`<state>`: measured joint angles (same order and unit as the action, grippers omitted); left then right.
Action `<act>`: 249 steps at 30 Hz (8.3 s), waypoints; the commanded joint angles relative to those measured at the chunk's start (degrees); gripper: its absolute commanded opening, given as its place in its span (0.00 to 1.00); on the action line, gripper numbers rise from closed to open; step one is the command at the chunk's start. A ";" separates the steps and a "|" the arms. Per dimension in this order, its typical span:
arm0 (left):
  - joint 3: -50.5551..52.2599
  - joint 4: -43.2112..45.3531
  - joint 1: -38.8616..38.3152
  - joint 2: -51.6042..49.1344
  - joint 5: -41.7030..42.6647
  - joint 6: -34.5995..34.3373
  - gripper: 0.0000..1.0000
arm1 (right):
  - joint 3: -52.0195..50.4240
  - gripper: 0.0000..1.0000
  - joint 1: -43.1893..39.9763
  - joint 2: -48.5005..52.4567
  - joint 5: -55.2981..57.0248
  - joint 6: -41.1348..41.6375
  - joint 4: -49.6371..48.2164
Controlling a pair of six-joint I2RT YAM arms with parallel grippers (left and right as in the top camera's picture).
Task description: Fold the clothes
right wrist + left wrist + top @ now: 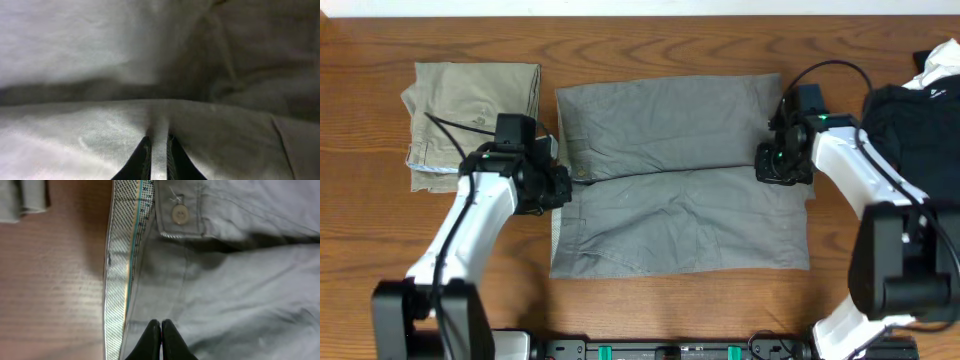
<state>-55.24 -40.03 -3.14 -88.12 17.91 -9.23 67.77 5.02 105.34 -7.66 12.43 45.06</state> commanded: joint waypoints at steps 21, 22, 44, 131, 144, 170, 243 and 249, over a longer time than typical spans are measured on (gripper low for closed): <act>-6.80 1.95 -0.11 -8.44 0.72 2.71 0.06 | 8.46 0.32 -1.29 7.43 -3.37 -4.20 5.81; -8.11 1.97 -0.11 -6.82 0.70 2.71 0.06 | 10.58 0.37 -1.25 6.97 -5.27 -5.09 6.56; -10.01 17.79 -0.22 -14.91 1.14 3.65 0.06 | 16.81 0.08 -1.46 11.19 3.19 -5.90 0.85; -15.17 7.23 -1.64 5.84 -7.50 6.05 0.17 | 25.88 0.49 -11.15 1.64 3.13 -1.11 15.30; -12.94 1.55 -1.64 0.28 -7.50 4.20 0.17 | 15.23 0.42 -9.11 1.68 -6.78 -5.99 20.04; -12.90 5.46 -1.64 -2.95 -8.55 1.16 0.17 | -18.45 0.18 -8.41 0.79 -0.70 6.27 5.70; -12.68 6.29 -1.68 -20.39 4.63 8.17 0.41 | 7.93 0.40 -11.89 1.07 6.14 -2.89 5.07; -12.68 6.69 -1.70 -20.76 4.63 8.15 0.42 | 7.93 0.40 -12.04 1.07 6.16 -2.89 5.29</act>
<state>-68.16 -33.08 -4.93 -108.40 21.67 -2.48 75.26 -6.83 106.45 -2.07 10.20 50.26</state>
